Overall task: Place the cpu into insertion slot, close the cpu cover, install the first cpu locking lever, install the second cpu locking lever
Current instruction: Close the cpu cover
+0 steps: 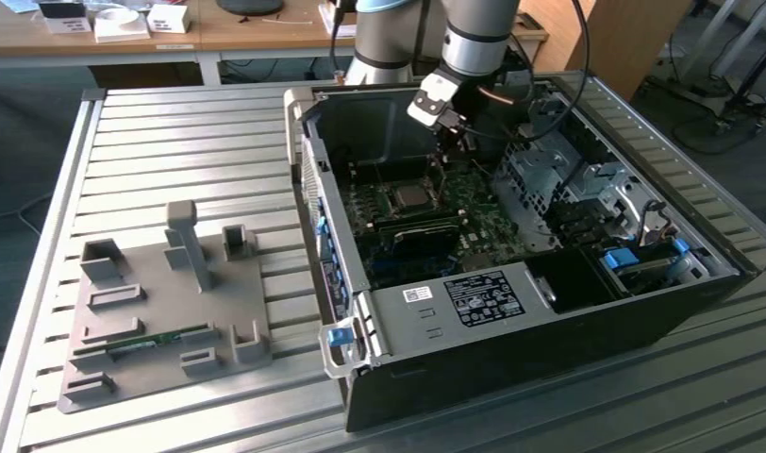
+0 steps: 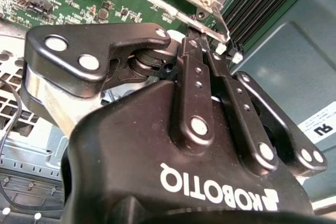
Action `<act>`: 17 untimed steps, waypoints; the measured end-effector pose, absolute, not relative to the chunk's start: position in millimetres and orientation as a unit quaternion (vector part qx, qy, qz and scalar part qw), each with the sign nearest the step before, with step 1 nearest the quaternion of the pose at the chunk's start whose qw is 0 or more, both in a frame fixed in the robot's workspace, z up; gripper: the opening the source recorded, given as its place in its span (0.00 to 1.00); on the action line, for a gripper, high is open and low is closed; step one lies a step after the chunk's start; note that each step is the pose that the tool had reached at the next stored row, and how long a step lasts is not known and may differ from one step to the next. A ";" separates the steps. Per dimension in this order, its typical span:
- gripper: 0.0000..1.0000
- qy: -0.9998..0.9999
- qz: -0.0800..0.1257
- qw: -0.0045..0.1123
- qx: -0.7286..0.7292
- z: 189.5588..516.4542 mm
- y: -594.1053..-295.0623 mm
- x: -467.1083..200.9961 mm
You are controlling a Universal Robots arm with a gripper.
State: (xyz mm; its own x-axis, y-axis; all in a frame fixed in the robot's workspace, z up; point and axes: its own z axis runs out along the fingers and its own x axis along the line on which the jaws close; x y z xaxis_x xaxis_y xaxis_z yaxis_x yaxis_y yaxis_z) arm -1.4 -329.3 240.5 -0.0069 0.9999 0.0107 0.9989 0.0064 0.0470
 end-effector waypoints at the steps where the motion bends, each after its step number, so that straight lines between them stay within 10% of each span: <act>1: 0.11 0.709 0.021 0.013 0.705 240.4 -329.3 -2.1; 17: 0.11 0.709 0.020 0.013 0.705 240.3 -329.4 -5.9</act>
